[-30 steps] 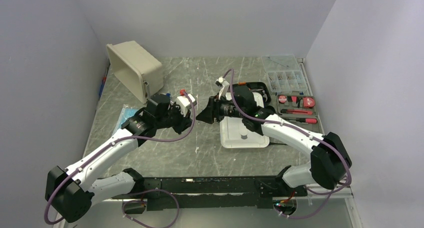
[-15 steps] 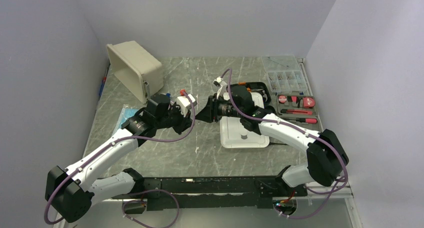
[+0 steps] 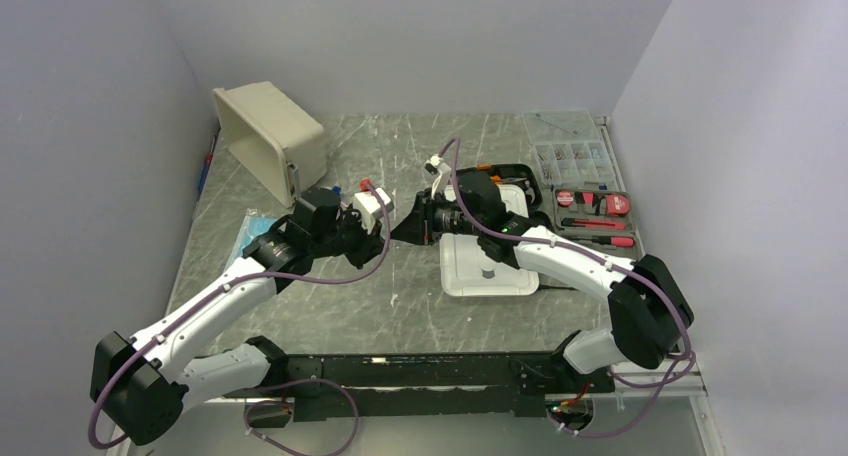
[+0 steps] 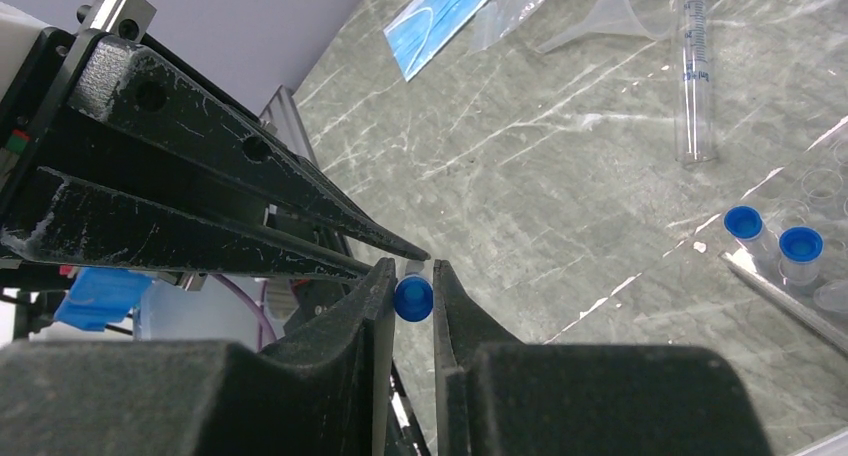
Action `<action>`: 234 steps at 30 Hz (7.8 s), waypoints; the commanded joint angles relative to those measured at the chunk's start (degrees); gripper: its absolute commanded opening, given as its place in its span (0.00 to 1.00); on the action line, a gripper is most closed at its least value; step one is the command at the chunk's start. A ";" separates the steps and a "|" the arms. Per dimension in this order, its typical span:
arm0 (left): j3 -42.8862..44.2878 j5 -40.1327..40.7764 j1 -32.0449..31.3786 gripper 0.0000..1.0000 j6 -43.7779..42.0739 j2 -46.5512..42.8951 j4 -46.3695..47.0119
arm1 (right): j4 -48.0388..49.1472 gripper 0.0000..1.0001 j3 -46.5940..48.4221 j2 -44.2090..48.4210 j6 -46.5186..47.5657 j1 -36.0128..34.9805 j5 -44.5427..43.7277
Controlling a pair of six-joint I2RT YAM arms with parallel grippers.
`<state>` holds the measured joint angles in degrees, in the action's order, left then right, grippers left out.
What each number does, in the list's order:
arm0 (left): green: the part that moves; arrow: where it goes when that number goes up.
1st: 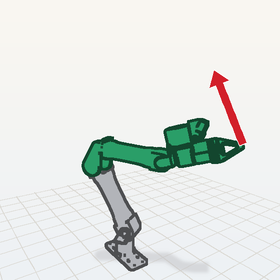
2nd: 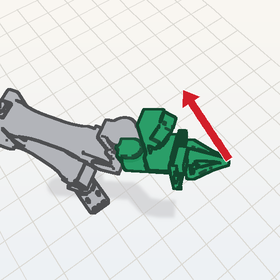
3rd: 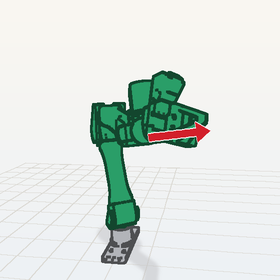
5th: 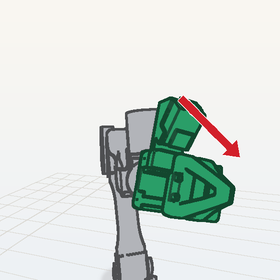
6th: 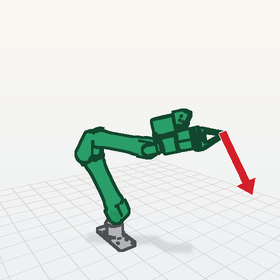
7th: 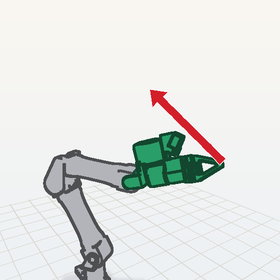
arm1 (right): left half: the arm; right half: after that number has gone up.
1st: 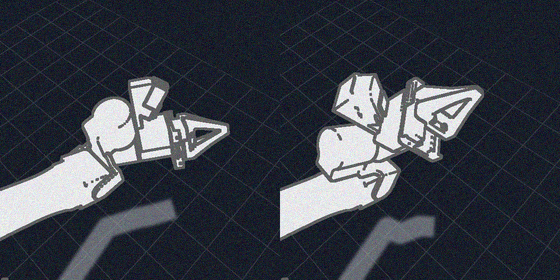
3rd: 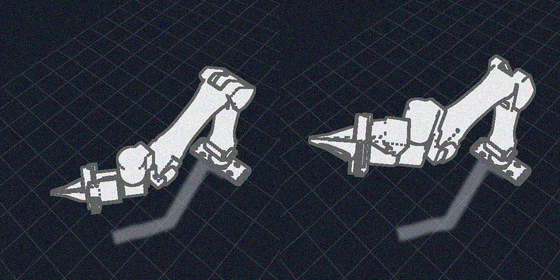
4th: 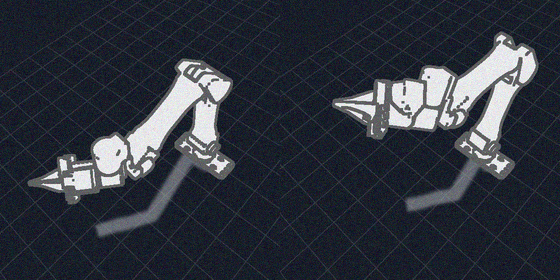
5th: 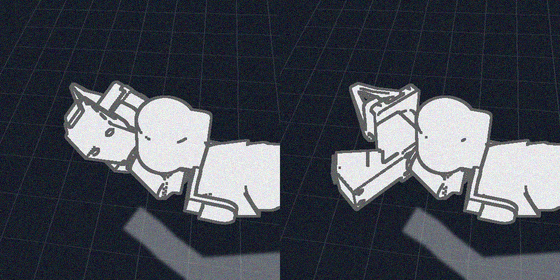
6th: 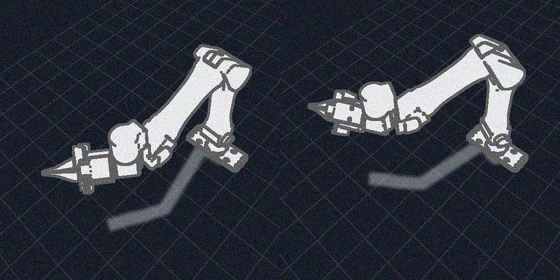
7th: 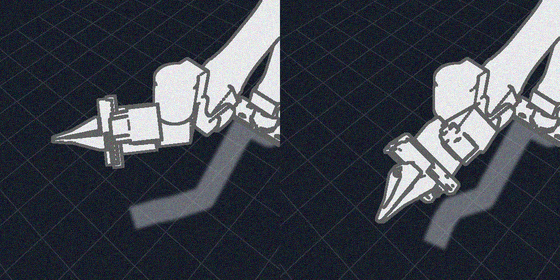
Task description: Organize the chemistry lab equipment
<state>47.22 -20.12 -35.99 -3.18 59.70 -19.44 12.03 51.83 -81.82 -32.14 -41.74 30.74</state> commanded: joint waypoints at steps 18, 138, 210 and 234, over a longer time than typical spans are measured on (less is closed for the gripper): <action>-1.35 4.21 6.72 0.99 6.26 -8.84 4.52 | -21.71 0.06 13.92 4.13 16.78 -0.30 -29.68; 2.72 13.39 29.74 0.99 4.09 -3.14 1.28 | -19.22 0.41 17.83 -5.67 25.49 -0.92 -36.87; 32.08 37.61 28.13 0.00 -20.53 31.94 -9.98 | -13.96 0.48 -3.38 19.93 23.92 5.09 -33.68; 28.89 47.35 25.44 0.21 -23.46 35.16 -7.45 | -13.88 0.49 -3.76 20.48 23.84 5.16 -33.62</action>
<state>74.26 24.32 -10.35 -27.59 95.48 -30.22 -4.43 48.12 -62.96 -7.97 -36.77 -3.31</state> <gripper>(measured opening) 0.338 0.486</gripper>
